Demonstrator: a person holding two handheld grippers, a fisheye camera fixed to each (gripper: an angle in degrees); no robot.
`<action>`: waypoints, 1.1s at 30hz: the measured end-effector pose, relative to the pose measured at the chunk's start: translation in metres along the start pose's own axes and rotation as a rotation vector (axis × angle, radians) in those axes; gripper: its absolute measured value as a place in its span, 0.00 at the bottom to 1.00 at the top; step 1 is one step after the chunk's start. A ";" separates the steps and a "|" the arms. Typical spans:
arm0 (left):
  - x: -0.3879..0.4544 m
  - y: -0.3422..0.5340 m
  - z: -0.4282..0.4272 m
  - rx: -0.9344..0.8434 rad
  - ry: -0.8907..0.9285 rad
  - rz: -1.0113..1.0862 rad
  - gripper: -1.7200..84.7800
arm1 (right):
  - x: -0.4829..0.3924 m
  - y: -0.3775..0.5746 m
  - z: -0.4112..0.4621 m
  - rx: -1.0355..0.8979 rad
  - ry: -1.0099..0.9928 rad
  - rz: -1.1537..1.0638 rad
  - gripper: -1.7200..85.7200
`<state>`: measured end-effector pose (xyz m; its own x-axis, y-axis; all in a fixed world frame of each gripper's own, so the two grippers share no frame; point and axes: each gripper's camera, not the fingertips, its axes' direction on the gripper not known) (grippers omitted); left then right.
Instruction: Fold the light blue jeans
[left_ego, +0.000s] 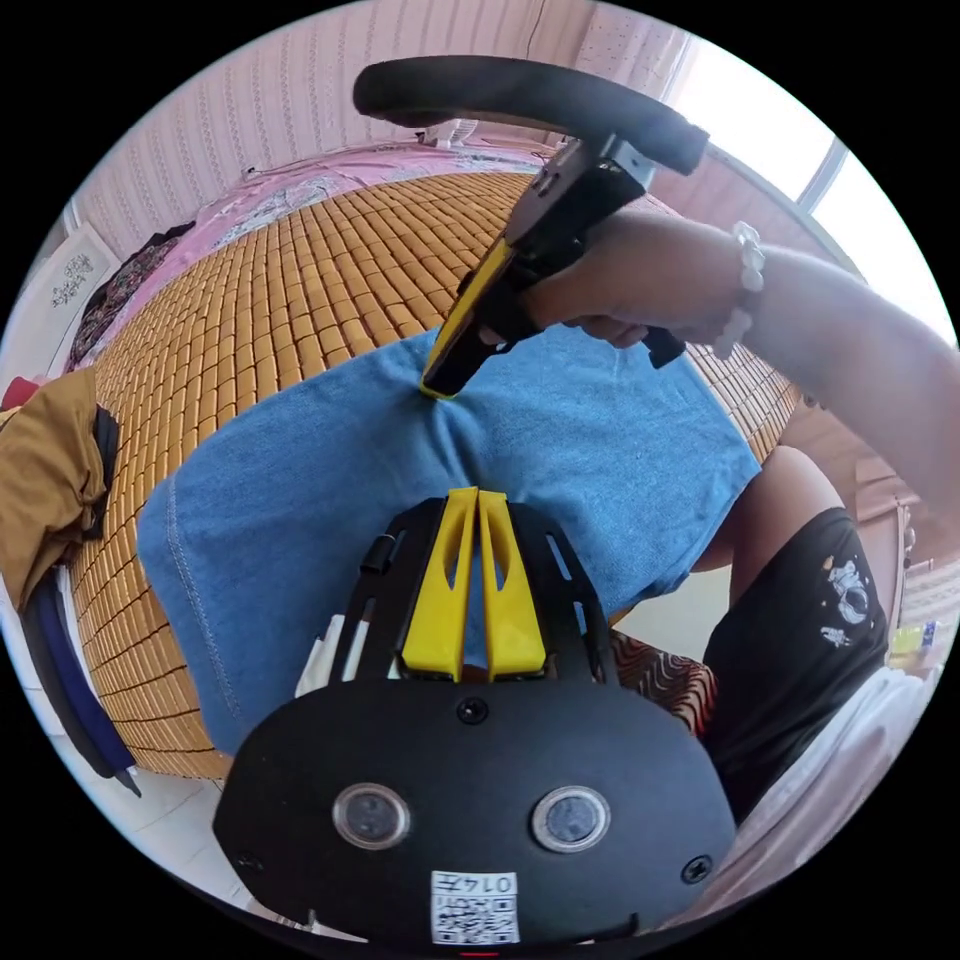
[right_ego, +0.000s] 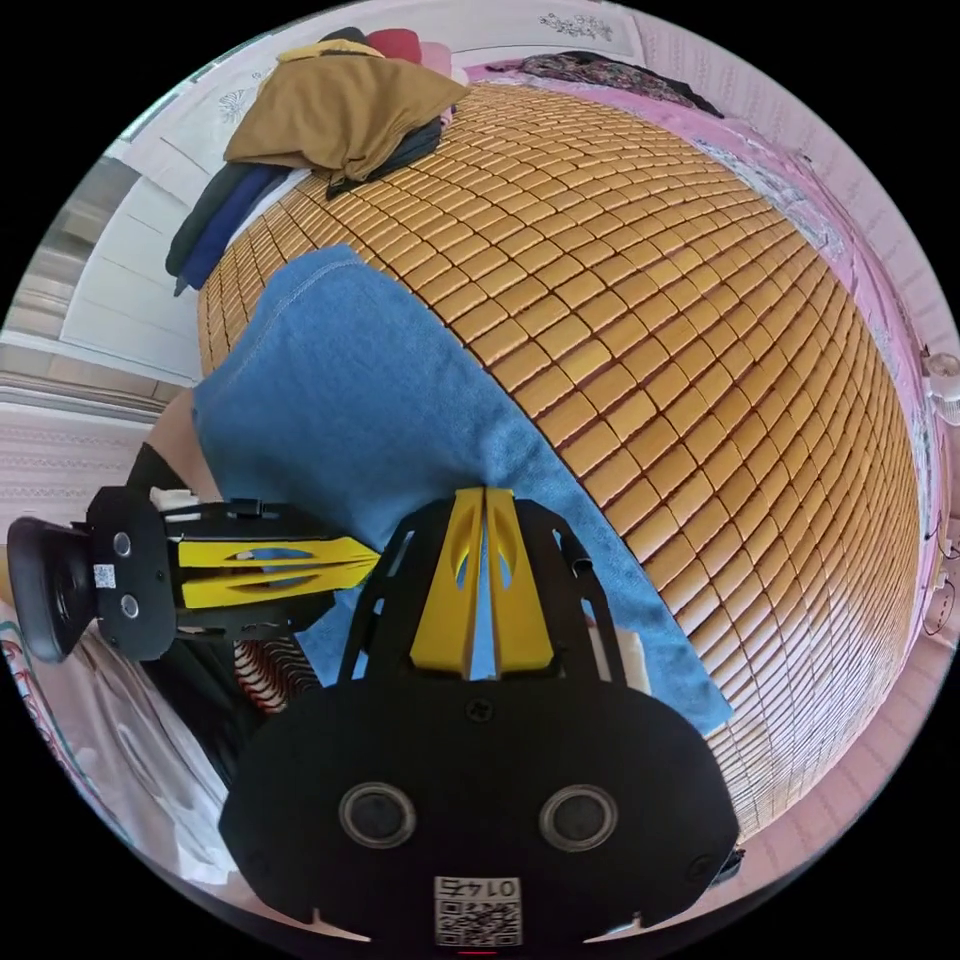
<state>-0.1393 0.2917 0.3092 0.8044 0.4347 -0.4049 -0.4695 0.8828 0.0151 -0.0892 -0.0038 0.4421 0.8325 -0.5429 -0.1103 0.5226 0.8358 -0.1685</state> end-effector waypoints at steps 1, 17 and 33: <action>0.007 0.004 -0.003 -0.009 0.013 0.034 0.01 | -0.001 -0.002 0.000 -0.026 0.013 -0.038 0.01; 0.054 0.044 -0.011 0.177 0.297 0.228 0.01 | 0.081 0.175 -0.018 0.204 -0.084 0.201 0.02; 0.161 -0.001 0.033 0.217 0.357 0.583 0.18 | 0.155 0.450 0.058 0.387 -0.635 0.707 0.04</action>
<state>0.0026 0.3670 0.2745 0.2591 0.7941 -0.5497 -0.6735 0.5565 0.4865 0.2856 0.2930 0.4060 0.8578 0.1345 0.4961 -0.1958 0.9779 0.0733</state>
